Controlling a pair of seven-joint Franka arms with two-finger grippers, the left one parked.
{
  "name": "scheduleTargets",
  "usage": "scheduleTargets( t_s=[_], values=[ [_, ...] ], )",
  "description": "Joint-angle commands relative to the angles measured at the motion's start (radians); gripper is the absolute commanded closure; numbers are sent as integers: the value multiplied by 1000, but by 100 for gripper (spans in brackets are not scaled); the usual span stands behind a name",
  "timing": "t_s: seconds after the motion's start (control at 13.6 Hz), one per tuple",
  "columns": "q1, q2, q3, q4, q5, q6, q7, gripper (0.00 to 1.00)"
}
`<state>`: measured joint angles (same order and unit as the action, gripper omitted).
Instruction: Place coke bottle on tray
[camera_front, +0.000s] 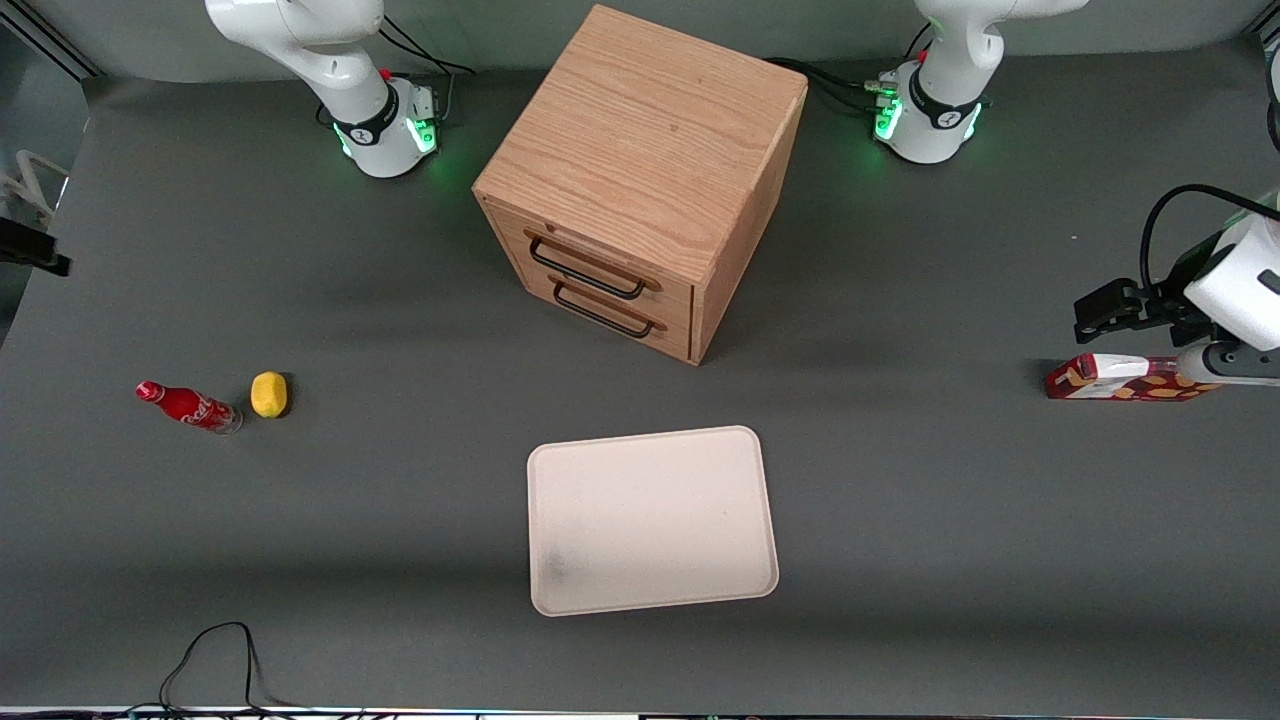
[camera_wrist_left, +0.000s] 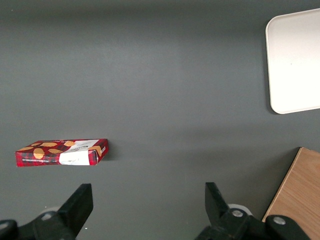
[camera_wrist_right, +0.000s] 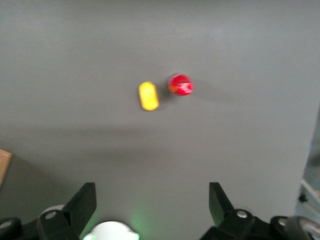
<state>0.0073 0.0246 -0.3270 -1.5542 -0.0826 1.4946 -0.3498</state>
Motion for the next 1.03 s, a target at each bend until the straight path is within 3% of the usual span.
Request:
scheduleTargets(
  t_s=[0.0,0.44,0.51,0.95],
  values=[
    [3,150,-79,179,3,-7,-142,0],
    [-44,277,-81,273,73,13,-150,0],
    [-44,284,-81,252,111,56,-153,0],
    [-20,180,-80,-131,138,350,-153,0]
  ],
)
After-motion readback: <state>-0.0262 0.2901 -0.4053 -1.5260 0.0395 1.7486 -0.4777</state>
